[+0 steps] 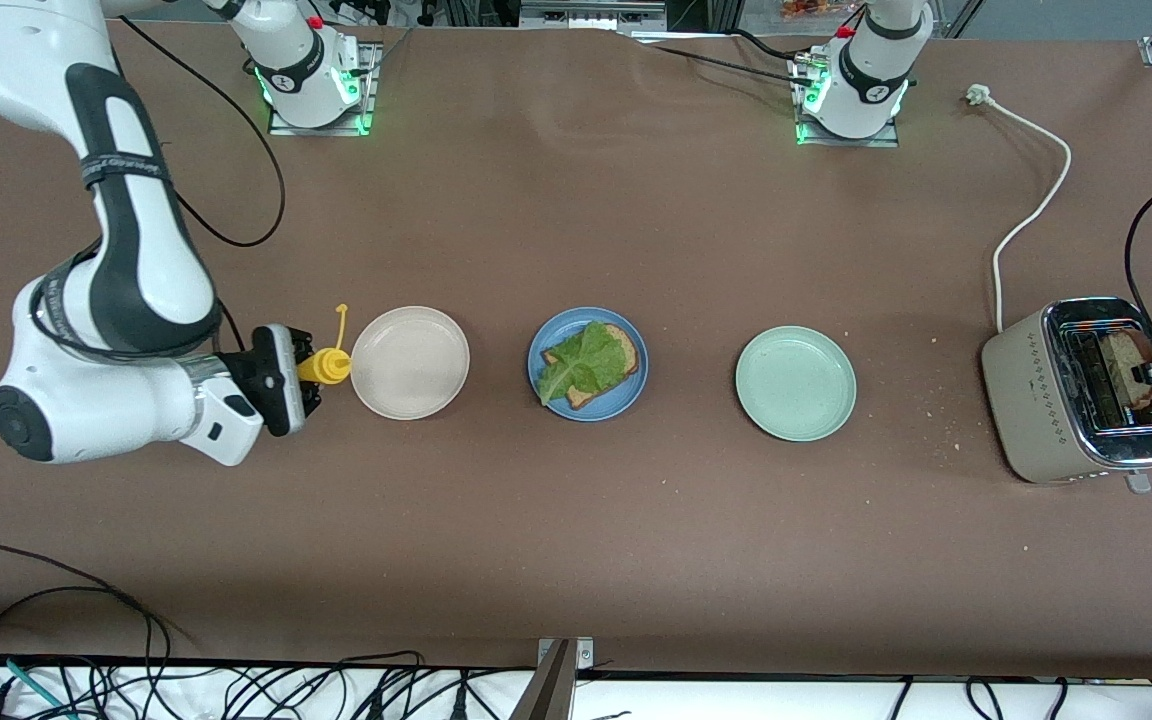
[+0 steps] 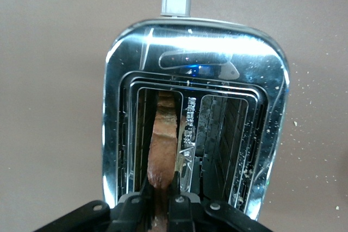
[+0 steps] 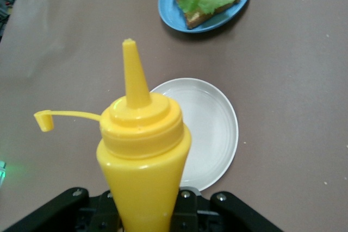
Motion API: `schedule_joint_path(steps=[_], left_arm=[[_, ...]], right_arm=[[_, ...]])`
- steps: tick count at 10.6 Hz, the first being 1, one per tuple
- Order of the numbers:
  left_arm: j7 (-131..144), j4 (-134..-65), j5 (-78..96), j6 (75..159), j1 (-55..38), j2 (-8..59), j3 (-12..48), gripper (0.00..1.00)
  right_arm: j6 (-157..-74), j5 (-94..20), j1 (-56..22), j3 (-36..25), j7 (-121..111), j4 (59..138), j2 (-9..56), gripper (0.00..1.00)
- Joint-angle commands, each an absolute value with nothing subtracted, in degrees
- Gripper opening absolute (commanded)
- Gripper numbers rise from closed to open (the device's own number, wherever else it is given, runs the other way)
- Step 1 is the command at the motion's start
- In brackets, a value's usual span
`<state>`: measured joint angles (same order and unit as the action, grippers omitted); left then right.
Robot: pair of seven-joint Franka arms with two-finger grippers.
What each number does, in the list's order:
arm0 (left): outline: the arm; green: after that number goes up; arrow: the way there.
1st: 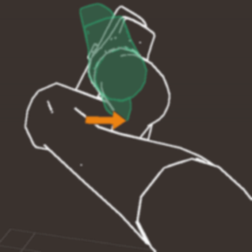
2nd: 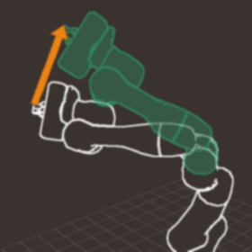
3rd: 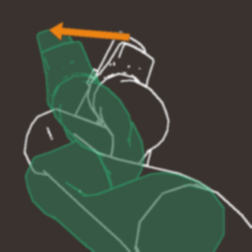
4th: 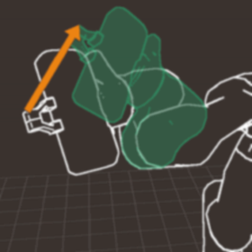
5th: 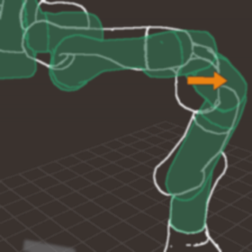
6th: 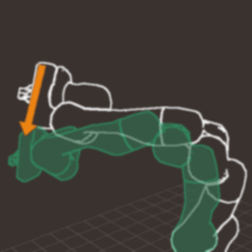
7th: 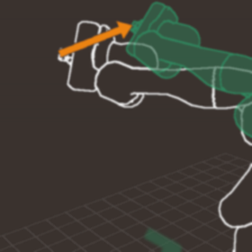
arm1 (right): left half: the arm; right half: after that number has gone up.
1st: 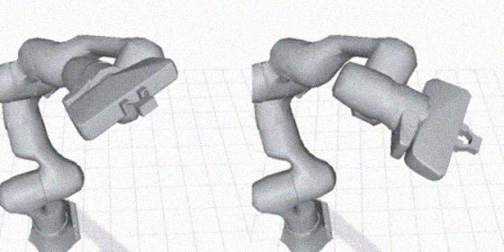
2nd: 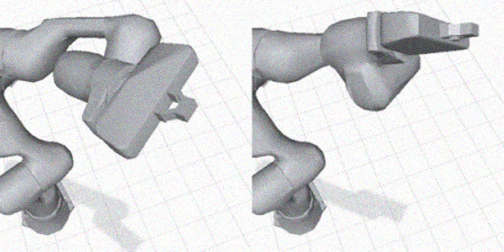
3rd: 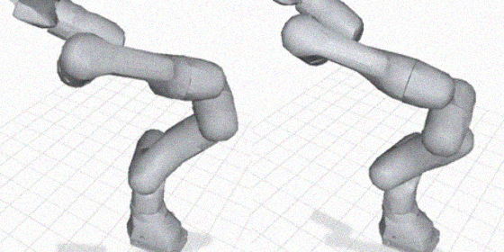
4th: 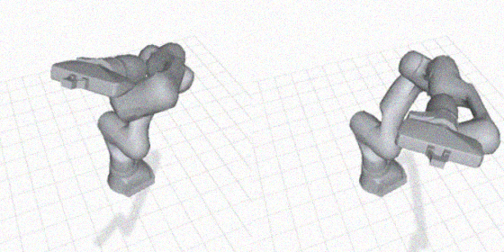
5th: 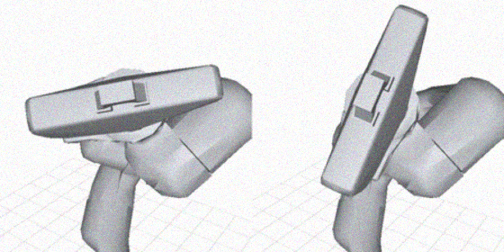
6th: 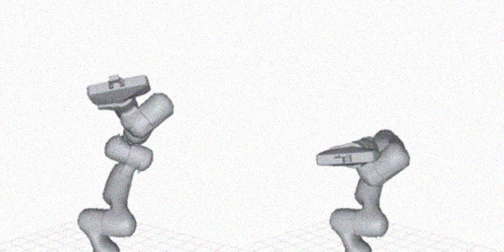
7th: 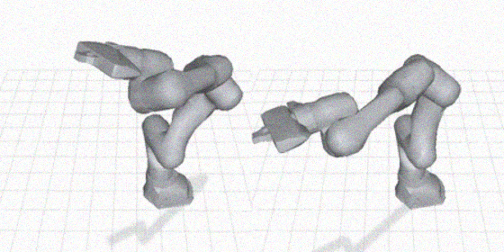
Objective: Make sandwich in blue plate with both arms
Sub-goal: 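Grasp the toasted bread slice with the left gripper and lift it out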
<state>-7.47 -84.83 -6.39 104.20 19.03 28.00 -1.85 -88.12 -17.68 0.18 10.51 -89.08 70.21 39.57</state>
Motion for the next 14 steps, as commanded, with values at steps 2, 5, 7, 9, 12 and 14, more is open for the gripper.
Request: schedule_joint_path(steps=[2,5,7,9,12,14], left_arm=[[-12.12,-80.7,-7.82,95.13,19.34,21.37,-1.49,0.0],[-12.57,-78.49,-7.04,88.27,19.25,17.06,-0.8,0.0],[-9.43,-78.49,-5.99,85.09,18.46,15.21,2.35,0.0],[3.97,-78.49,0.14,84.03,18.46,14.85,7.27,0.0],[19.13,-78.49,11.9,84.29,18.11,15.47,13.09,0.0],[24.06,-78.49,22.02,85.42,15.23,17.22,13.1,0.0]], right_arm=[[-87.8,-27.14,8.15,11.43,-109.64,77.59,39.64,0.0],[-89.64,-30.83,12.03,11.34,-122.65,81.64,41.82,0.0],[-89.65,-34.78,13.88,11.34,-130.75,81.82,45.51,0.0],[-89.82,-39.7,15.72,11.25,-136.2,83.75,48.41,0.0],[-89.21,-40.43,16.61,11.25,-137.2,84.02,50.8,0.09],[-88.34,-40.6,17.39,11.34,-138.68,84.2,52.19,1.0]])
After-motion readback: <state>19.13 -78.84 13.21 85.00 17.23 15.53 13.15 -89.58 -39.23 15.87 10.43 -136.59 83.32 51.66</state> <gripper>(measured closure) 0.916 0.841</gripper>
